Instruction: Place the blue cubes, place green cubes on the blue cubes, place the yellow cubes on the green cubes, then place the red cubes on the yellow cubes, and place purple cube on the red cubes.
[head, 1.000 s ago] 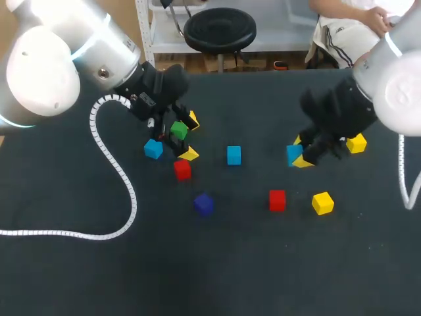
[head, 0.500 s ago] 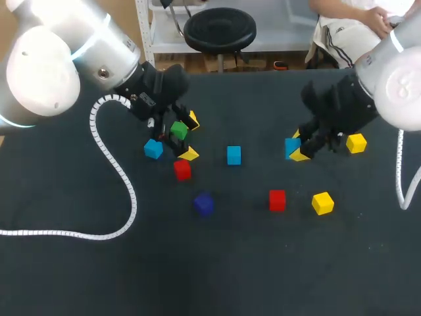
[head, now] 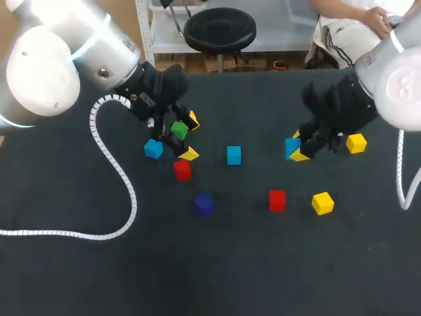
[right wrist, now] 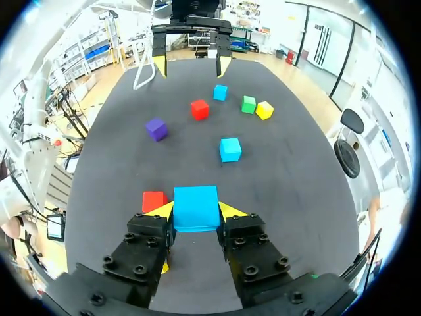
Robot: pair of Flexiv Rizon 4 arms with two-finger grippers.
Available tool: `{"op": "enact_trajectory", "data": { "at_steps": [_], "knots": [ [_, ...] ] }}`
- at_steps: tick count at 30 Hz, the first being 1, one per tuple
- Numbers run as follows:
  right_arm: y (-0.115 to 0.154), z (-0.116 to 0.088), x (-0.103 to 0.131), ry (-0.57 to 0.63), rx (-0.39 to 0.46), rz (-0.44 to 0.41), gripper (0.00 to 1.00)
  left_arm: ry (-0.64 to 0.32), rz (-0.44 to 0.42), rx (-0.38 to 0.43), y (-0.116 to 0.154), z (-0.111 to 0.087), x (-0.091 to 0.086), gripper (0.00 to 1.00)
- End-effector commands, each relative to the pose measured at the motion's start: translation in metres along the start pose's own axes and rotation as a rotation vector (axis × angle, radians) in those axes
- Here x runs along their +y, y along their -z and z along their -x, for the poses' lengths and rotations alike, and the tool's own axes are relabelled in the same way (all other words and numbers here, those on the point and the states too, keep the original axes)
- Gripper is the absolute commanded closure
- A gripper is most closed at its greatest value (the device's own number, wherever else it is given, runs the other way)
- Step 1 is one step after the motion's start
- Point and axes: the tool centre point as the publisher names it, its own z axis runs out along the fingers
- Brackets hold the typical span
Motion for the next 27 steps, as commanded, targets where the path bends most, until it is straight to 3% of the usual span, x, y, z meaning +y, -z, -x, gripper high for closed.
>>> {"op": "enact_trajectory", "data": {
  "at_steps": [1,5,12,18,27],
  "knots": [
    [-0.001,0.004,-0.001,0.013,-0.011,0.001,1.0,-0.002,-0.003,-0.001,0.0,0.0,0.001,0.0],
    [-0.006,0.015,-0.002,0.029,-0.047,-0.006,1.0,-0.002,-0.003,-0.001,0.0,0.0,0.001,0.0],
    [-0.033,0.004,0.002,-0.025,-0.145,0.034,1.0,-0.002,-0.003,-0.001,0.0,0.0,0.001,0.0],
    [-0.059,0.006,-0.001,-0.009,-0.132,0.095,1.0,-0.002,-0.003,-0.001,0.0,0.0,0.001,0.0],
    [-0.069,0.02,-0.017,0.024,-0.119,0.129,1.0,-0.002,-0.003,-0.001,0.0,0.0,0.001,0.0]
  ]
}}
